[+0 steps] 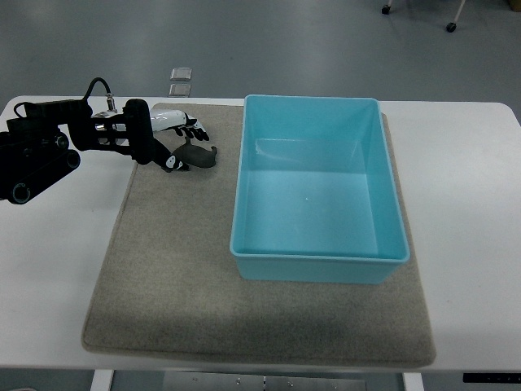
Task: Place brown hippo in blue box with left hand
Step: 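Close the left hand's fingers around the brown hippo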
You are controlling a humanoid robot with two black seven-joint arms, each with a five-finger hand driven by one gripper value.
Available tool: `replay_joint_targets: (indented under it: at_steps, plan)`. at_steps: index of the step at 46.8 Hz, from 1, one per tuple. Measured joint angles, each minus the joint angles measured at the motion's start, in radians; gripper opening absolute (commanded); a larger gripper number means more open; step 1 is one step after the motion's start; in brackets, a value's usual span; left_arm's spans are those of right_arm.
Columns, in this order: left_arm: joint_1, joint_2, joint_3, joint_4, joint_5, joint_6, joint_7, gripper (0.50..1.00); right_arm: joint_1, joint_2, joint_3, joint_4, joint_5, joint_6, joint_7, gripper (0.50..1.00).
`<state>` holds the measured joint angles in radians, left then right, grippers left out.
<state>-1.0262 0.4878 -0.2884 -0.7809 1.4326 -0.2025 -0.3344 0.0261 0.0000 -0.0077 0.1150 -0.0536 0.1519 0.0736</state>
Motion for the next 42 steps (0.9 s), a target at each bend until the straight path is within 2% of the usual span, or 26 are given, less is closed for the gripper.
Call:
replay_joint_targets:
  at_steps: [4, 8, 11, 14, 31, 38, 42]
  plan:
    - [0.0, 0.0, 0.0, -0.002, 0.0, 0.0, 0.0, 0.731, 0.0, 0.0, 0.0, 0.0, 0.0, 0.0, 0.0, 0.936]
    - [0.0, 0.0, 0.0, -0.004, 0.0, 0.0, 0.0, 0.673, 0.0, 0.0, 0.0, 0.0, 0.0, 0.0, 0.0, 0.936]
    - [0.0, 0.0, 0.0, -0.006, 0.001, 0.0, 0.0, 0.662, 0.0, 0.0, 0.0, 0.0, 0.0, 0.0, 0.0, 0.936]
    - [0.0, -0.001, 0.0, -0.007, 0.003, 0.0, 0.0, 0.624, 0.0, 0.0, 0.0, 0.0, 0.0, 0.0, 0.0, 0.936]
    - [0.0, -0.011, 0.0, -0.008, 0.005, -0.001, 0.0, 0.617, 0.0, 0.0, 0.0, 0.0, 0.0, 0.0, 0.0, 0.936]
    - [0.001, -0.011, 0.0, -0.008, 0.005, 0.0, 0.0, 0.5, 0.0, 0.0, 0.0, 0.0, -0.001, 0.0, 0.0, 0.936]
    - [0.0, -0.011, 0.0, -0.008, 0.005, 0.0, 0.0, 0.5, 0.0, 0.0, 0.0, 0.0, -0.001, 0.0, 0.0, 0.936]
